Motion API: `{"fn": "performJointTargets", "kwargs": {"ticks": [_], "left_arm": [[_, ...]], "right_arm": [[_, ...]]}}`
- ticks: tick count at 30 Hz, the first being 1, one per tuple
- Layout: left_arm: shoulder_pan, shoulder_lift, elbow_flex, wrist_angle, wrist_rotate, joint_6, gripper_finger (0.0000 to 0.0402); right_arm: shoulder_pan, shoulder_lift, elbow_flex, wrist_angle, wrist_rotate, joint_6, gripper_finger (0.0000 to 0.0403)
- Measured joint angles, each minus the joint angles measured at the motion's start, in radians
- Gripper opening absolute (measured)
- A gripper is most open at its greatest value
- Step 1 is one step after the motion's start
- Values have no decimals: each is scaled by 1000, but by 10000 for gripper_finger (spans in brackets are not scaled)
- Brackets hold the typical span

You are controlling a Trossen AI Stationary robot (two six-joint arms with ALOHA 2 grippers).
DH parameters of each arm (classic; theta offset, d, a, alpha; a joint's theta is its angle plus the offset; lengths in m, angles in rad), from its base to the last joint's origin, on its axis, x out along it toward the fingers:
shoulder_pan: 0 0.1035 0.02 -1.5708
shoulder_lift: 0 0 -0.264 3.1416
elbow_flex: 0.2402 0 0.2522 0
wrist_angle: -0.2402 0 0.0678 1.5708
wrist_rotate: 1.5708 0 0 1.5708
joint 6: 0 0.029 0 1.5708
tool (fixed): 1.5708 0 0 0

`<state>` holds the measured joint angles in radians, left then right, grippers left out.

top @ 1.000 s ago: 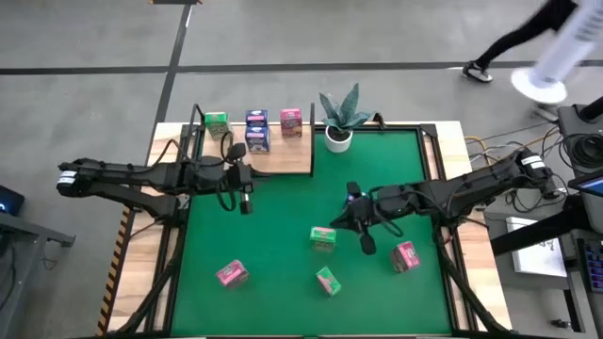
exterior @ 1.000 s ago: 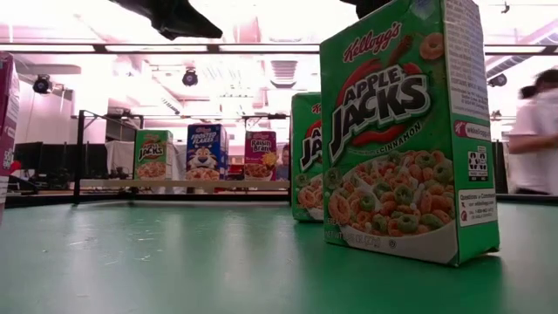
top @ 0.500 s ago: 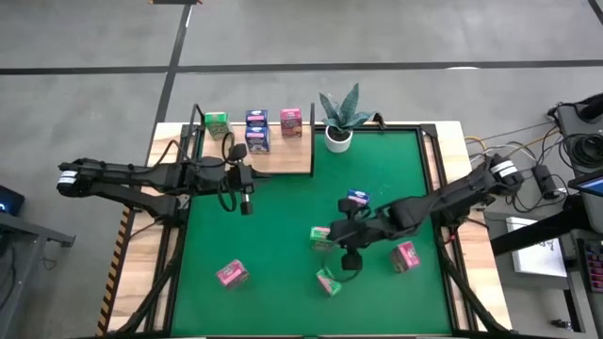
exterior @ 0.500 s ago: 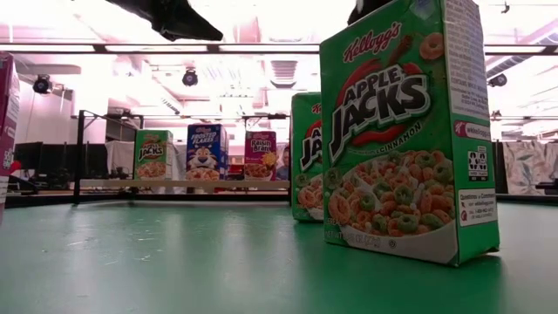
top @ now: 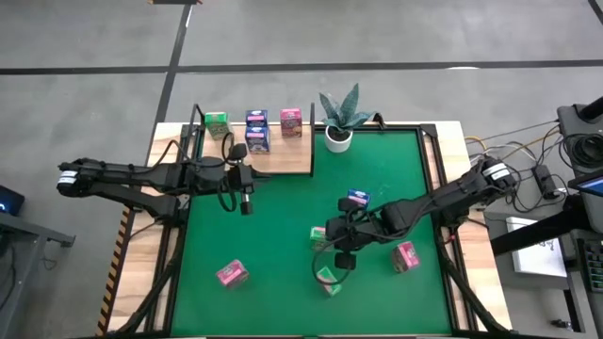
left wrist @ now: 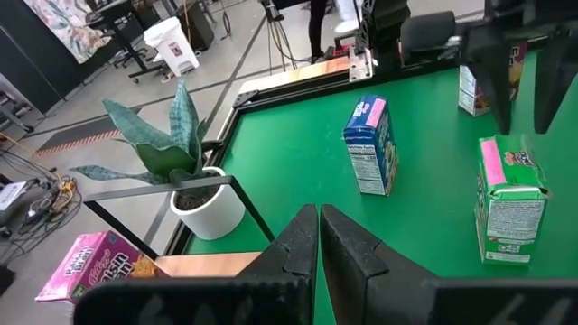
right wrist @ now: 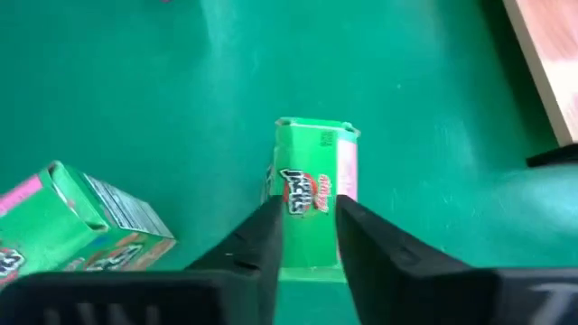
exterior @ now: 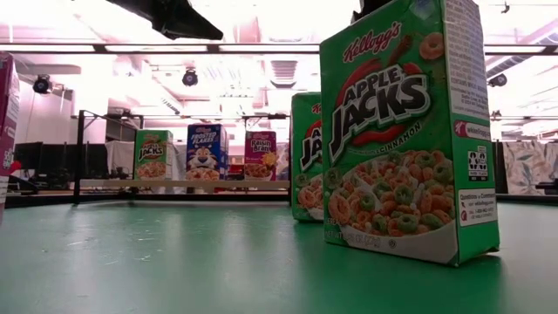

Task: Stack cereal on shelf
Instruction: Put the top green cereal box on the shelf aligned with the other green cereal box

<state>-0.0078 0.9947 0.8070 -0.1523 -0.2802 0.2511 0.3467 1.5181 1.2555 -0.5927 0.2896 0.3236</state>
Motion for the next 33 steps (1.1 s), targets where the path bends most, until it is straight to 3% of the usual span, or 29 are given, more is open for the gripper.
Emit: {"fn": "performJointTargets", "kwargs": {"ticks": [9, 16, 21, 33], "left_arm": [[1, 0, 0, 7, 0, 2, 0], [1, 0, 0, 14, 0, 7, 0], [1, 0, 0, 50, -1, 46, 0], [1, -131, -73, 197, 0, 94, 0]], "right_arm": [[0, 12, -22, -12, -1, 41, 238], [0, 55, -32, -10, -6, 42, 291], [0, 97, -33, -6, -8, 32, 280], [0, 76, -33, 3, -8, 28, 164]]}}
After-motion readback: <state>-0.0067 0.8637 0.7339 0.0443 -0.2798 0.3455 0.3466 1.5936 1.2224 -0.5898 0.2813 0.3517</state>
